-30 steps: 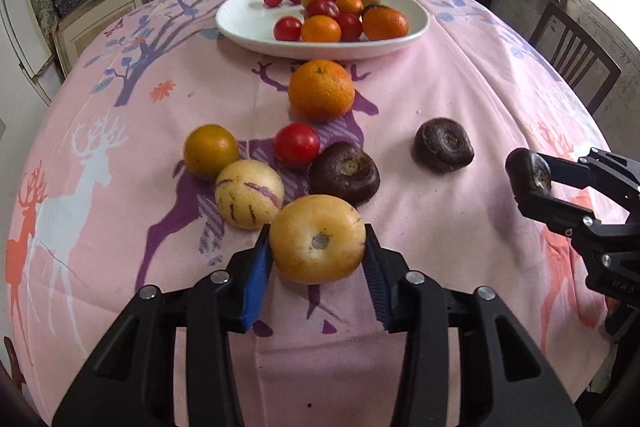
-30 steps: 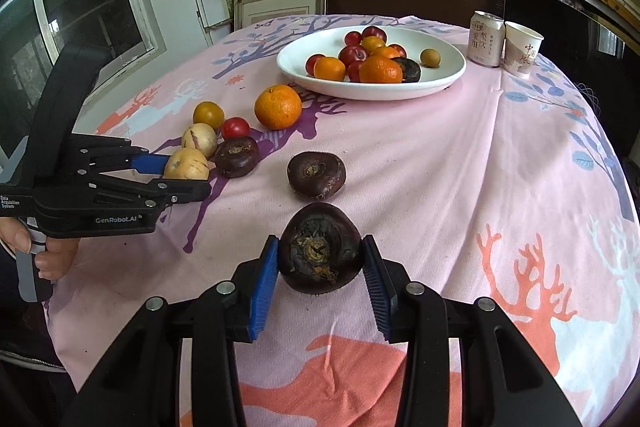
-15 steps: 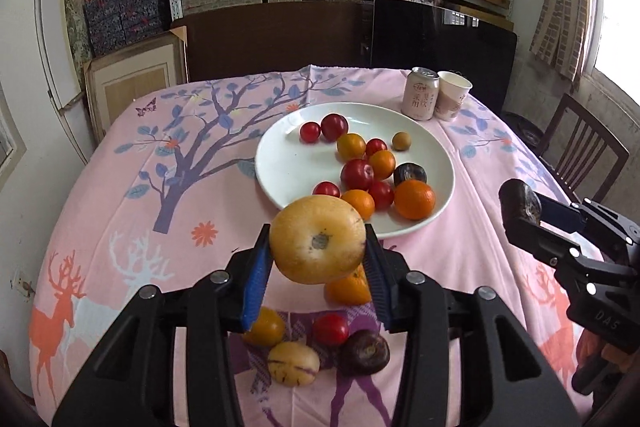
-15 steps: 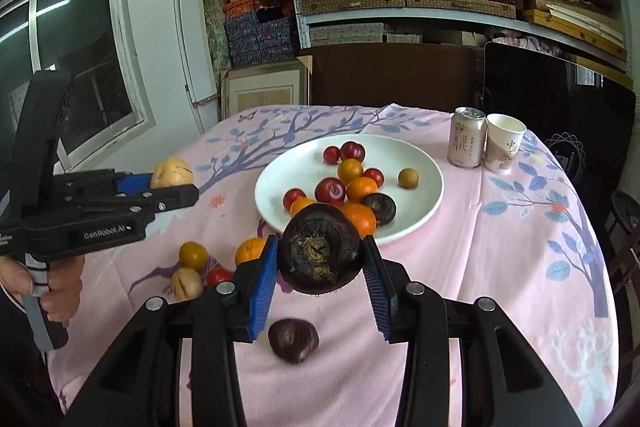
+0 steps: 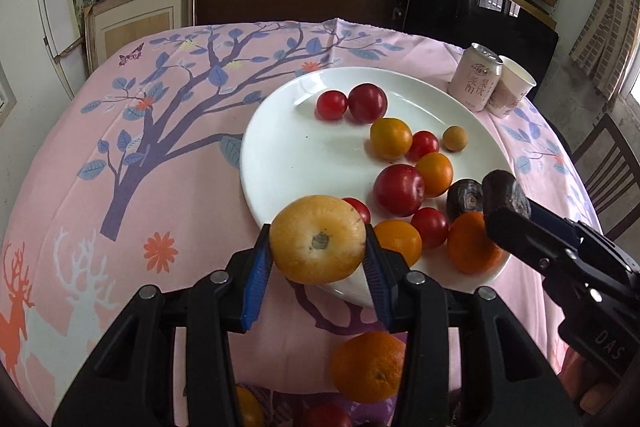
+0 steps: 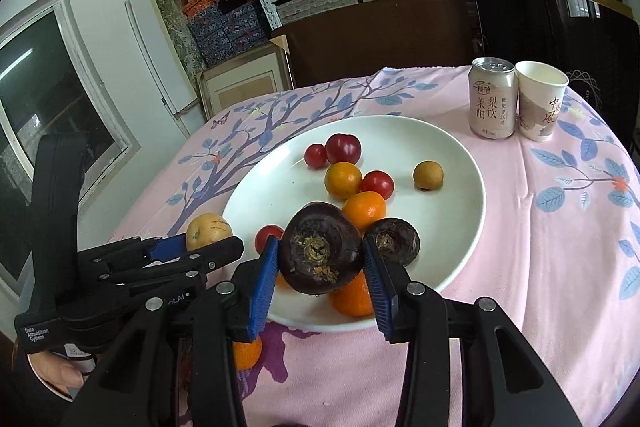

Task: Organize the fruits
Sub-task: 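Carry both fruits over the white plate and open both tools, then grasp another dark purple fruit with the right tool while the left tool grasps the striped melon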

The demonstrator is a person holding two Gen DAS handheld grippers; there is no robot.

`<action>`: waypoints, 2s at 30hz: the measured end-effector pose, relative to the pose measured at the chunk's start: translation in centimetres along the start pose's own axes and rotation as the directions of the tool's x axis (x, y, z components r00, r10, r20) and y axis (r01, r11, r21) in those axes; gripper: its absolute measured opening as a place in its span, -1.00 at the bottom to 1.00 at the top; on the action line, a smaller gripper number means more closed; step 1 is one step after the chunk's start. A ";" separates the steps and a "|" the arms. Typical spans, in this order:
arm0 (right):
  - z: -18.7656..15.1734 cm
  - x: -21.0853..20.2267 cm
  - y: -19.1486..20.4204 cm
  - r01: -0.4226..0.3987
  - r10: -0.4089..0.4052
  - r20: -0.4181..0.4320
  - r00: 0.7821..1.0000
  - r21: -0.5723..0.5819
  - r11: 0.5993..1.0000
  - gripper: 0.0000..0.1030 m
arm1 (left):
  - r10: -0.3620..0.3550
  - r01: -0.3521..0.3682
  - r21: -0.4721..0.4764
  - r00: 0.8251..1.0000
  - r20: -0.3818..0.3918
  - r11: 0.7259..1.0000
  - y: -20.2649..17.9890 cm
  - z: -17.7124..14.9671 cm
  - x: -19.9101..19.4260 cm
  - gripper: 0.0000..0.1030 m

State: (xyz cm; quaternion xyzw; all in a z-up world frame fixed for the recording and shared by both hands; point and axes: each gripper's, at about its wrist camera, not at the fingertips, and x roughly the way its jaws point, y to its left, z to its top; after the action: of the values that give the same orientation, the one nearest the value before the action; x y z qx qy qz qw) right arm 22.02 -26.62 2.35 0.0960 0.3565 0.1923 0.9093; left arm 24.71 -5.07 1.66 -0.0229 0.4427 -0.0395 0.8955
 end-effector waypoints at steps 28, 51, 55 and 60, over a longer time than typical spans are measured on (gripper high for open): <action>-8.1 -7.3 0.2 0.025 -0.039 -0.088 0.995 -0.161 0.987 0.12 | 0.039 -0.046 0.075 0.996 0.085 0.996 2.9 -7.1 -8.3 0.52; -11.6 -2.5 4.4 0.111 -0.174 -0.209 0.962 -0.280 0.954 -0.16 | 0.054 -0.055 0.089 0.998 0.009 0.995 5.2 -14.6 -9.7 0.52; -11.7 -3.3 3.8 0.100 -0.155 -0.203 0.967 -0.257 0.961 -0.16 | 0.052 -0.052 0.091 0.999 0.006 0.994 4.9 -14.5 -9.5 0.52; -12.0 -5.1 3.0 0.089 -0.132 -0.182 0.974 -0.225 0.970 -0.16 | 0.047 -0.046 0.095 0.999 -0.007 0.994 4.6 -14.4 -9.2 0.52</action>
State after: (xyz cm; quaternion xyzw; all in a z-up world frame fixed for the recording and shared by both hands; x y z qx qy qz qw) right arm 9.50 -25.63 -2.32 -0.0425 0.4261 0.1870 0.8841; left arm 7.91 0.25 -0.13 0.0302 0.4449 -0.0398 0.8942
